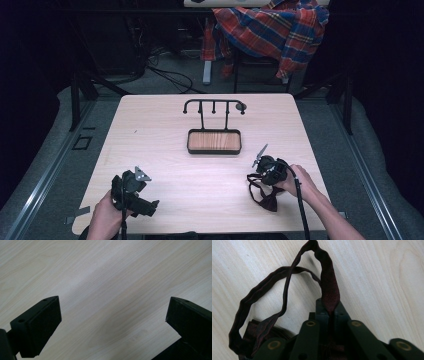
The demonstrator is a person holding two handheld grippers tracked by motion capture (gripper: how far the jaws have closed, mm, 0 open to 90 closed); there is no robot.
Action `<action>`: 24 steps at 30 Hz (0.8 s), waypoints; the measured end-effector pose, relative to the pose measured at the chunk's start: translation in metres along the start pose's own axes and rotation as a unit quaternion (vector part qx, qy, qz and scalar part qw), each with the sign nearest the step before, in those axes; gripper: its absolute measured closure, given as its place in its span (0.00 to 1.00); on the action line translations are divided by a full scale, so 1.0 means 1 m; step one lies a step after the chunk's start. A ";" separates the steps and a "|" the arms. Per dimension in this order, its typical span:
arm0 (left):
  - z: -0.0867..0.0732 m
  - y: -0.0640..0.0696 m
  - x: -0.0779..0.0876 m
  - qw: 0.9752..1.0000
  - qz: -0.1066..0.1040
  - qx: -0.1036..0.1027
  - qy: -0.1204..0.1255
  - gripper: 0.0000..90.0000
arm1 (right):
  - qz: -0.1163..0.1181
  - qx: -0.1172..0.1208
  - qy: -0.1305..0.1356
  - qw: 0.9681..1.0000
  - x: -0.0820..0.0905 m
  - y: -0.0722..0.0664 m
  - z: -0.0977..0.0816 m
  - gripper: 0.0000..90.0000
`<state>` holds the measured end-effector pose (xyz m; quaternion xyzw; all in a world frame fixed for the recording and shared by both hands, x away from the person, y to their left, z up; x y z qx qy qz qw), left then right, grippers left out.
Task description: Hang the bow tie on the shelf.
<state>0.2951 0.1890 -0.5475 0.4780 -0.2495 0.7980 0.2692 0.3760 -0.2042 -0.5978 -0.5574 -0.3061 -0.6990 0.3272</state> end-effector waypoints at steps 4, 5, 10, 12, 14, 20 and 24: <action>0.000 0.000 0.000 1.000 0.000 -0.001 0.001 0.00 | -0.012 0.001 0.000 1.000 0.005 0.001 -0.001 0.99; 0.000 0.000 0.000 1.000 0.000 -0.002 0.001 0.00 | -0.012 -0.002 0.005 1.000 0.006 0.001 -0.001 0.99; 0.000 0.000 0.000 1.000 0.001 -0.003 0.000 0.00 | -0.023 -0.008 0.024 0.999 0.016 0.001 0.001 0.99; 0.000 0.000 0.000 1.000 -0.001 -0.003 -0.001 0.00 | -0.026 -0.011 0.027 0.999 0.020 0.001 0.002 0.99; 0.000 0.000 0.000 1.000 -0.001 -0.003 0.000 0.00 | -0.029 -0.015 0.029 0.999 0.023 0.001 0.002 0.99; 0.000 0.000 0.000 1.000 0.000 -0.002 0.000 0.00 | -0.028 -0.035 0.046 0.998 0.033 0.001 0.003 0.99; -0.001 0.000 0.000 1.000 0.000 -0.001 -0.001 0.00 | -0.029 -0.043 0.059 0.997 0.042 0.001 0.003 0.99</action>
Point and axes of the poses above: each handheld gripper's, and its own axes: x roughly backward along the jaws, z roughly out of its top, y roughly to its right, the point moved 6 cm from there along -x, roughly forward along the jaws, and after that the axes turned 5 degrees about -x, right-handed, at the moved point
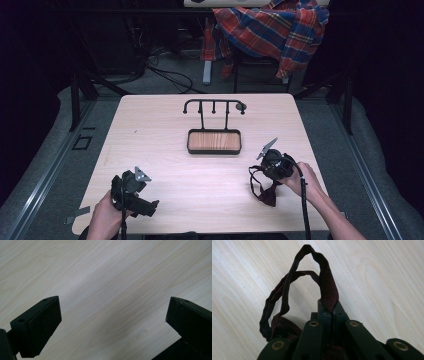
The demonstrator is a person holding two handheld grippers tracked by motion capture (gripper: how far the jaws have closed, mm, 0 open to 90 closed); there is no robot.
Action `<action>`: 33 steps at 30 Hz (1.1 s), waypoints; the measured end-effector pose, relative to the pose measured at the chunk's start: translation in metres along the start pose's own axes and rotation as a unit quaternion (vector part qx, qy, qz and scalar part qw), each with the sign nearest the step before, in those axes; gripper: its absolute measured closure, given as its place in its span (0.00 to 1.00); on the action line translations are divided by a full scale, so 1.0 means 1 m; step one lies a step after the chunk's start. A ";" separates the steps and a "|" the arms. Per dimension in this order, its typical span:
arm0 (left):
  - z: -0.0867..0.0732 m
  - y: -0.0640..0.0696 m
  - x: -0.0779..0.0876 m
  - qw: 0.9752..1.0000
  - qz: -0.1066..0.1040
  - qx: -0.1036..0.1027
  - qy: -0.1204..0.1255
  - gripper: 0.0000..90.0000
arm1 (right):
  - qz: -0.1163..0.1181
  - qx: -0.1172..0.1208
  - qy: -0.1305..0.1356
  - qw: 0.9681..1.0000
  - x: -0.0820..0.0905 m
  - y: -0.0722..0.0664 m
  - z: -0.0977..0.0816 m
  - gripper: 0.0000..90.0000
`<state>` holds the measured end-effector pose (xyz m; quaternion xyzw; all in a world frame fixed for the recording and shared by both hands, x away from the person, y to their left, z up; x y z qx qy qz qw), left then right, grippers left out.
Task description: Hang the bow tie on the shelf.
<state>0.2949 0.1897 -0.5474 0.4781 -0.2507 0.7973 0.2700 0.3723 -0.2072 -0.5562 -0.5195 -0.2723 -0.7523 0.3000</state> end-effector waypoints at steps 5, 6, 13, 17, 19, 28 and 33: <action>0.000 0.000 0.000 1.000 0.000 0.001 0.000 0.00 | -0.006 -0.009 0.017 1.000 0.010 0.003 0.002 0.99; 0.000 0.000 0.000 1.000 0.000 0.001 0.001 0.00 | -0.006 -0.009 0.017 1.000 0.010 0.003 0.002 0.99; 0.000 -0.001 0.000 1.000 0.000 0.000 -0.001 0.00 | -0.013 -0.016 0.031 0.999 0.018 0.007 0.008 0.99; -0.001 -0.001 0.000 1.000 0.000 0.001 0.000 0.00 | -0.013 -0.018 0.042 0.999 0.023 0.006 0.012 0.99; 0.000 -0.001 0.001 1.000 0.000 0.000 0.000 0.00 | -0.013 -0.011 0.039 0.999 0.026 0.007 0.015 0.99; 0.000 -0.001 0.000 1.000 0.000 0.001 0.000 0.00 | -0.013 -0.017 0.061 0.998 0.037 0.009 0.027 0.99; 0.000 -0.001 0.001 1.000 0.000 0.001 0.000 0.00 | -0.013 -0.017 0.068 0.997 0.039 0.010 0.035 0.99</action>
Point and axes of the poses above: each handheld gripper's, and its own axes: x roughly backward along the jaws, z roughly out of its top, y roughly to its right, the point moved 6 cm from there along -x, roughly forward along the jaws, and after that the axes turned 5 degrees about -x, right-handed, at the moved point
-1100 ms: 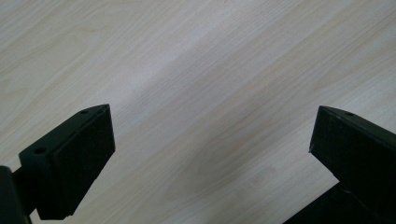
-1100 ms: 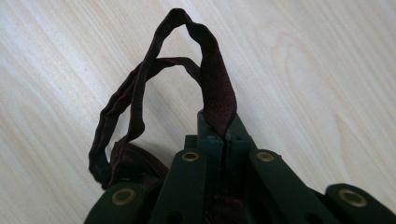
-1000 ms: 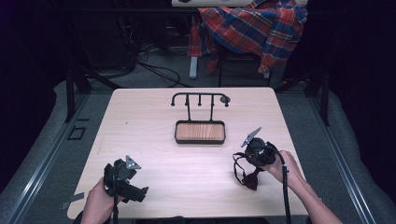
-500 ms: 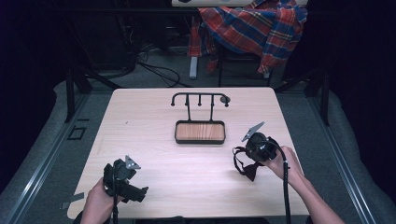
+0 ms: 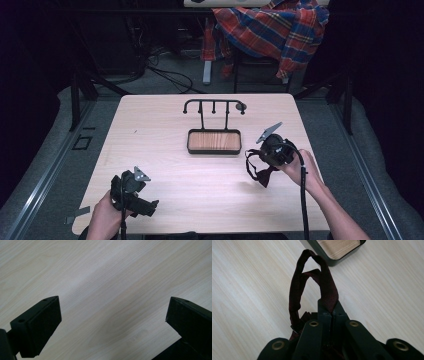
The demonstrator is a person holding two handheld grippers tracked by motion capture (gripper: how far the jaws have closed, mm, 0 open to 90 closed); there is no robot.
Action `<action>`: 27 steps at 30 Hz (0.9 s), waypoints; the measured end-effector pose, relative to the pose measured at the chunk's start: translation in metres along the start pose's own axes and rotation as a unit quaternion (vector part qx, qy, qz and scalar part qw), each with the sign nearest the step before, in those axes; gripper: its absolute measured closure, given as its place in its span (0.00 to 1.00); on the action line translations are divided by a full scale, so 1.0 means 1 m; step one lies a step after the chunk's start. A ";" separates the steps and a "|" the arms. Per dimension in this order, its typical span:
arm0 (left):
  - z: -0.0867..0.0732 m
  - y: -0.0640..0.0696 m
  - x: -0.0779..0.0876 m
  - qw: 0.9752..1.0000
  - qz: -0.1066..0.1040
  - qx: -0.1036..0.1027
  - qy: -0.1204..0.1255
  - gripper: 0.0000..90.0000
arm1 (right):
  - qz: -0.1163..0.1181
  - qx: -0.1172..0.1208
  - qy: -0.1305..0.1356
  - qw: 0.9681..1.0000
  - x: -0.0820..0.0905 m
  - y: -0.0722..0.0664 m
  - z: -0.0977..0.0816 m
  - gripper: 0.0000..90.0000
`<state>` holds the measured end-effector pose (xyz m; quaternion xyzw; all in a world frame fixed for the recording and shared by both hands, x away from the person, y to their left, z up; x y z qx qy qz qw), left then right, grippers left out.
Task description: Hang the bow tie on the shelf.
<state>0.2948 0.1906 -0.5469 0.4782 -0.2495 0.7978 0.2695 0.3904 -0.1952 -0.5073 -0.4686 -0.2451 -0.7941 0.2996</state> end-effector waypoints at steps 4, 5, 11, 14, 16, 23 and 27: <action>0.000 0.000 0.000 1.000 -0.001 0.001 0.000 0.00 | 0.000 0.000 0.006 1.000 0.000 0.000 0.007 0.99; 0.000 0.000 0.000 1.000 -0.001 0.001 0.001 0.00 | 0.002 -0.001 0.009 1.000 0.000 0.000 0.009 0.99; 0.000 0.000 0.000 1.000 -0.001 0.002 0.001 0.00 | 0.003 -0.003 0.016 1.000 0.000 0.003 0.018 0.99; 0.000 0.000 0.000 1.000 -0.001 0.002 0.001 0.00 | 0.005 -0.001 0.017 1.000 0.000 0.004 0.022 0.99; 0.000 0.000 0.000 1.000 -0.002 0.002 0.000 0.00 | 0.006 -0.003 0.018 1.000 0.000 0.004 0.025 0.99; 0.000 0.000 0.000 1.000 -0.002 0.000 0.000 0.00 | 0.008 -0.003 0.030 1.000 -0.001 0.005 0.035 0.99; 0.000 0.000 0.000 1.000 -0.002 0.002 0.001 0.00 | 0.008 -0.003 0.030 1.000 -0.001 0.008 0.038 0.99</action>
Point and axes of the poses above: each handheld gripper's, and its own axes: x roughly backward along the jaws, z roughly out of its top, y roughly to its right, the point moved 6 cm from there along -x, roughly forward along the jaws, and after that the axes turned 5 degrees about -x, right-handed, at the moved point
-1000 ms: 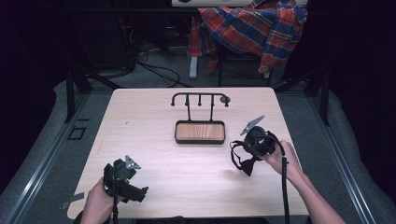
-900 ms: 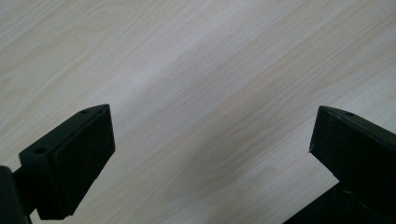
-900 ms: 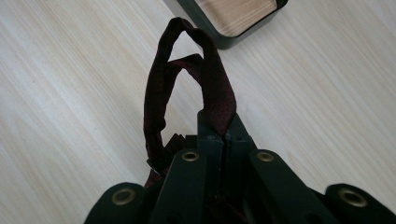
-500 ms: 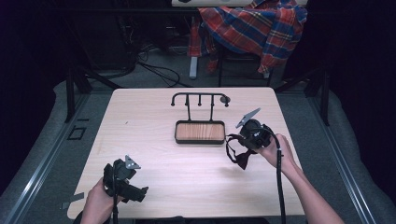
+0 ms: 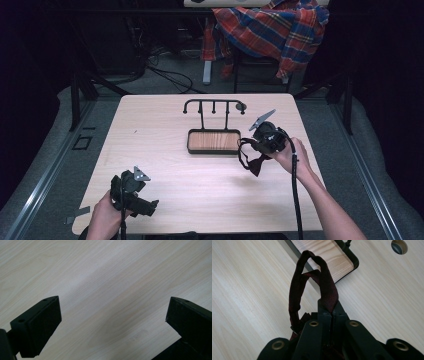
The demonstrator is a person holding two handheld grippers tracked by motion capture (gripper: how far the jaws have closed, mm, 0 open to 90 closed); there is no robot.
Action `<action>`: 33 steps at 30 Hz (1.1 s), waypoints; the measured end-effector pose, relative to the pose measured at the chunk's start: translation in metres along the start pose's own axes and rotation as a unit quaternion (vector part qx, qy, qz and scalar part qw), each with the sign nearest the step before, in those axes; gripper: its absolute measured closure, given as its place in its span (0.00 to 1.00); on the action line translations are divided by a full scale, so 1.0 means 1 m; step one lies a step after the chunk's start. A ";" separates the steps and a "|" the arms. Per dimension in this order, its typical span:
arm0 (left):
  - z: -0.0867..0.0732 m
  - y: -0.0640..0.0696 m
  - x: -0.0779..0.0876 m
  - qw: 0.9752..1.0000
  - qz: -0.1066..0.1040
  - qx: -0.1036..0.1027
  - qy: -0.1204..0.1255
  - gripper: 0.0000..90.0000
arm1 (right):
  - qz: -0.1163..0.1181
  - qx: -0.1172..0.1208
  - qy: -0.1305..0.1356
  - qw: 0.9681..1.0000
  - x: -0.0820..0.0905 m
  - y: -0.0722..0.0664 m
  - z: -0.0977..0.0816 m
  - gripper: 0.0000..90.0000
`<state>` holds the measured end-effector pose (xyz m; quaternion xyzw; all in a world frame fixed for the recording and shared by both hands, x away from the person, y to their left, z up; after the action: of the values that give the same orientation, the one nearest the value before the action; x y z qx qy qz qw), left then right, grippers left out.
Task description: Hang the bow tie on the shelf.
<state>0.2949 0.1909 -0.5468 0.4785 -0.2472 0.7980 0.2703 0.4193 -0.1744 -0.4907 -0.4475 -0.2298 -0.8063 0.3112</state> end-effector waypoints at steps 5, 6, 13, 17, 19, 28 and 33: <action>0.000 0.000 0.000 1.000 0.000 -0.001 0.000 0.00 | 0.000 -0.004 0.008 1.000 0.001 0.002 0.005 0.99; 0.000 0.000 0.000 1.000 -0.002 0.000 0.002 0.00 | -0.001 -0.004 0.010 1.000 0.002 0.003 0.006 0.99; -0.001 0.000 0.000 1.000 -0.001 0.000 0.003 0.00 | 0.000 -0.016 0.021 1.000 0.002 0.005 0.014 0.99; -0.001 0.000 0.000 1.000 0.000 -0.001 0.003 0.00 | -0.004 -0.016 0.025 1.000 0.003 0.006 0.017 0.99; -0.001 0.000 0.000 1.000 0.000 -0.001 0.001 0.00 | -0.005 -0.018 0.030 0.999 0.003 0.008 0.019 0.99; -0.001 0.000 0.000 1.000 -0.001 -0.001 0.002 0.00 | -0.014 -0.024 0.042 0.999 0.009 0.014 0.026 0.99; -0.001 0.000 0.000 1.000 -0.001 0.000 0.002 0.00 | -0.018 -0.021 0.044 0.999 0.012 0.016 0.030 0.99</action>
<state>0.2948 0.1914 -0.5473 0.4769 -0.2464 0.7989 0.2714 0.4435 -0.1694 -0.4641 -0.4143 -0.2069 -0.8353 0.2964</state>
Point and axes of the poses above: each handheld gripper's, and its own axes: x roughly backward along the jaws, z roughly out of its top, y roughly to its right, the point moved 6 cm from there along -x, roughly forward along the jaws, and after that the axes turned 5 degrees about -x, right-handed, at the moved point
